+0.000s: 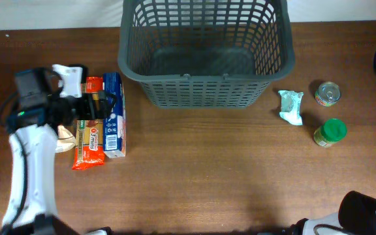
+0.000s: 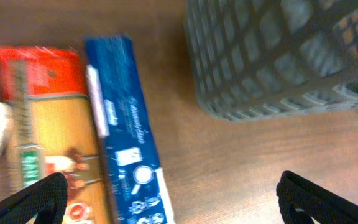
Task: Pack container
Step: 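Grasp the blue box with the left gripper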
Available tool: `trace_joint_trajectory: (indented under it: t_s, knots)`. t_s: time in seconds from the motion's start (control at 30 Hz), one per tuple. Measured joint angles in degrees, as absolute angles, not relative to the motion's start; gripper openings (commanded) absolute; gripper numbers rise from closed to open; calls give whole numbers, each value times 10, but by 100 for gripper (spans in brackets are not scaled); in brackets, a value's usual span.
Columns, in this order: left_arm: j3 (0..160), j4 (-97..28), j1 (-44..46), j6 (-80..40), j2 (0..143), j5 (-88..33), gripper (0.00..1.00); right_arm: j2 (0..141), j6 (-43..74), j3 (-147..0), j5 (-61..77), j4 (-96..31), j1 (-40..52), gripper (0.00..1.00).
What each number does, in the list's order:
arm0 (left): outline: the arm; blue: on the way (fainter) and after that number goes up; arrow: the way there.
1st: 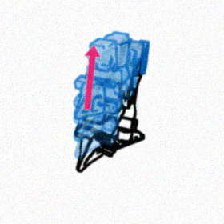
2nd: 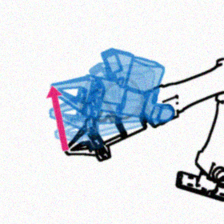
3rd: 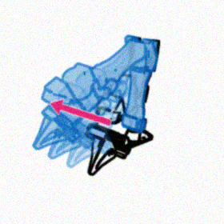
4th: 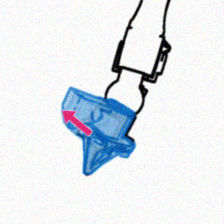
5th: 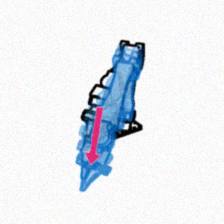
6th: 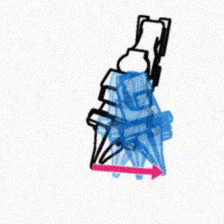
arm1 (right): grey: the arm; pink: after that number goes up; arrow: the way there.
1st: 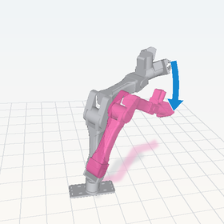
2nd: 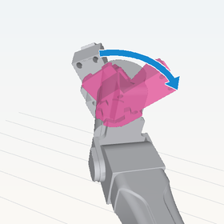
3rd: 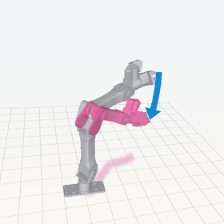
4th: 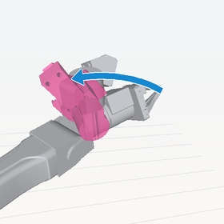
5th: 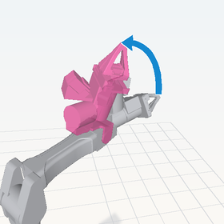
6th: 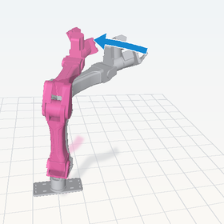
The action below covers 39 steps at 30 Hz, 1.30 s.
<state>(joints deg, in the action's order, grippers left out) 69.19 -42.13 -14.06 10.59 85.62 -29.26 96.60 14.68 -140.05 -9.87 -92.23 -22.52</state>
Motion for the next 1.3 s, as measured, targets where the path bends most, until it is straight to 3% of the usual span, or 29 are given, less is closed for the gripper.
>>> trace_joint_trajectory:
  t_s: [0.17, 0.2, 0.27, 0.57, 0.6, 0.67, 0.73, 0.8, 0.87, 1.1, 1.3]
  knots:
    - [692, -425, -84, 102, 903, -217, 89, 979, 148, -1368, -99, -922, -225, 99]
    - [692, -425, -74, 102, 911, -196, 82, 980, 148, -1362, -99, -922, -225, 99]
    - [692, -426, -54, 100, 929, -152, 77, 981, 148, -1347, -99, -922, -225, 99]
    - [692, -431, -31, 87, 1020, 7, 82, 981, 148, -1328, -99, -922, -225, 99]
    - [692, -431, -33, 85, 1030, 15, 77, 981, 148, -1328, -99, -922, -225, 99]
    - [692, -431, -33, 79, 1047, 17, 53, 981, 148, -1328, -99, -922, -225, 99]
    - [692, -431, -33, 77, 1064, 10, 34, 981, 148, -1328, -99, -922, -225, 99]
    - [693, -430, -33, 74, 1074, -3, 25, 981, 148, -1328, -99, -922, -225, 99]
    - [697, -432, -33, 74, 1075, -13, 2, 981, 148, -1328, -99, -922, -225, 99]
    - [740, -490, -34, 58, 1074, -35, 2, 981, 148, -1328, -99, -922, -225, 99]
    - [889, -530, -44, 53, 1037, -10, 2, 981, 148, -1328, -100, -922, -225, 99]
